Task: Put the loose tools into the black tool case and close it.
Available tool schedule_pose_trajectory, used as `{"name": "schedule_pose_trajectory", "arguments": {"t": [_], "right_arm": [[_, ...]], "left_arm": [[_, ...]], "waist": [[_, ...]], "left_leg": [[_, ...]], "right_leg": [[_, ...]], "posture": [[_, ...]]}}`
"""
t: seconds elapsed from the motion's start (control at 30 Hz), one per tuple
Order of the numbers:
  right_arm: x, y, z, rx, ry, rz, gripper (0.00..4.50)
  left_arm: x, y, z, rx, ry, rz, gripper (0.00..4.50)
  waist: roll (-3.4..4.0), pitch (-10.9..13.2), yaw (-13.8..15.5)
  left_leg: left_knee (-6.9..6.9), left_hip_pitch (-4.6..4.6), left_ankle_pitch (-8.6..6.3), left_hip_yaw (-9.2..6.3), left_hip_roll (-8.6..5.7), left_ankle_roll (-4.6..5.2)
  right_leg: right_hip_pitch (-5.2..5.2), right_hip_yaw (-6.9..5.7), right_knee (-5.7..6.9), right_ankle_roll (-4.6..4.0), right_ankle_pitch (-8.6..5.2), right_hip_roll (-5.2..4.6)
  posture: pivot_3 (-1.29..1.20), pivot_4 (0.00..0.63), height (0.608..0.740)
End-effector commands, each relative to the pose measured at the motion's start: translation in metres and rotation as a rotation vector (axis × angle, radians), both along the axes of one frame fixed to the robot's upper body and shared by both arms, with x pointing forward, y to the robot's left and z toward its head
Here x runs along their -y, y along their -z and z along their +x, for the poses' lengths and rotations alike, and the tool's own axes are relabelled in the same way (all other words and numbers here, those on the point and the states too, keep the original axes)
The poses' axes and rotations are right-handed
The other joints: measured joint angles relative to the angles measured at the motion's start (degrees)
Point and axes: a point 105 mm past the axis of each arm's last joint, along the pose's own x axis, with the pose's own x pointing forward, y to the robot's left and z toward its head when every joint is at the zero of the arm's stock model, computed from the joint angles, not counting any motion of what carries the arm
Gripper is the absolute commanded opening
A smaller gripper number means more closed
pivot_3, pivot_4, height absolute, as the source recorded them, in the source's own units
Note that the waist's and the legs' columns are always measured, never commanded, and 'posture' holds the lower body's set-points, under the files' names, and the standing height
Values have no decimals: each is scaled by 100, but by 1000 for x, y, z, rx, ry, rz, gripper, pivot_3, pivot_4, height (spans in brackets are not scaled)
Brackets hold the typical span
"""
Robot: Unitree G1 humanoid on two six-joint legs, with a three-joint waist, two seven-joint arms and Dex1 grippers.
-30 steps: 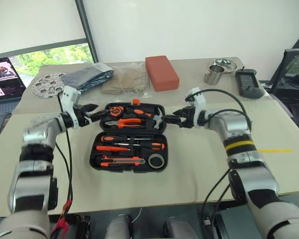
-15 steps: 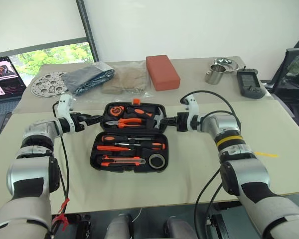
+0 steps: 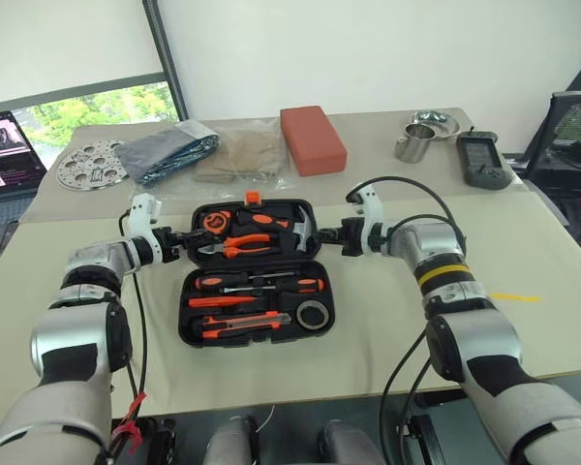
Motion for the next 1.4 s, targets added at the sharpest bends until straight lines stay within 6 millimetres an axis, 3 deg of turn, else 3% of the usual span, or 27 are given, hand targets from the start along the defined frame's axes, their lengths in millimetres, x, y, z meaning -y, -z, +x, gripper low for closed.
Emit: {"name": "schedule_pose_trajectory", "arguments": {"t": [0.03, 0.23, 0.3, 0.67, 0.9, 1.1, 1.2, 1.4], "right_arm": [[-4, -12, 3, 71, -12, 15, 0], [-5, -13, 4, 76, -4, 18, 0], [-6, -14, 5, 80, 0, 23, 0], [-6, -26, 12, 157, 21, 60, 0], [0, -62, 24, 360, 49, 126, 0], [0, -76, 26, 464, 51, 165, 0], [0, -82, 24, 539, 42, 186, 0], [1, -70, 10, 767, -20, 88, 0]], "left_arm": [[-4, -18, 1, 43, 28, -2, 2651], [-6, -24, -4, 55, 67, -47, 445], [-5, -24, -7, 54, 91, -60, 56], [-7, -26, -8, 88, 104, -56, 56], [-5, -62, 10, 304, 41, -25, 56], [4, -85, 15, 415, 84, 13, 56], [9, -87, 14, 469, 148, 116, 56], [11, -74, 3, 636, 276, 445, 56]], "waist": [[0, 0, -9], [0, 0, -34], [0, 0, -38], [0, 0, -46], [1, 2, -12], [1, 4, -33], [1, 7, -43], [2, 8, -57]], "left_leg": [[0, 0, 1, 0, 0, -2], [-2, -1, -1, -3, 0, 1], [-2, 0, -1, -4, 0, 1], [-2, -1, -1, -6, 0, 1], [0, -7, 1, -6, 0, 0], [-2, -7, 5, -4, 0, -7], [-2, -7, 19, -4, 0, -31], [-4, -5, 24, -3, 2, -39]], "right_leg": [[0, 0, 0, 0, 0, 0], [0, -5, 0, 0, 0, 0], [1, -6, 0, 0, 0, -1], [2, -8, 2, 0, 0, 0], [1, -9, 1, 0, 0, -2], [-1, -10, 0, 0, 0, -2], [-2, -10, -2, 0, 0, -2], [-6, -10, -4, 0, 0, 0]], "posture": [[0, 150, 740], [0, 150, 740], [0, 150, 740], [0, 150, 740], [0, 150, 740], [0, 150, 740], [0, 150, 740], [0, 150, 740]]}}
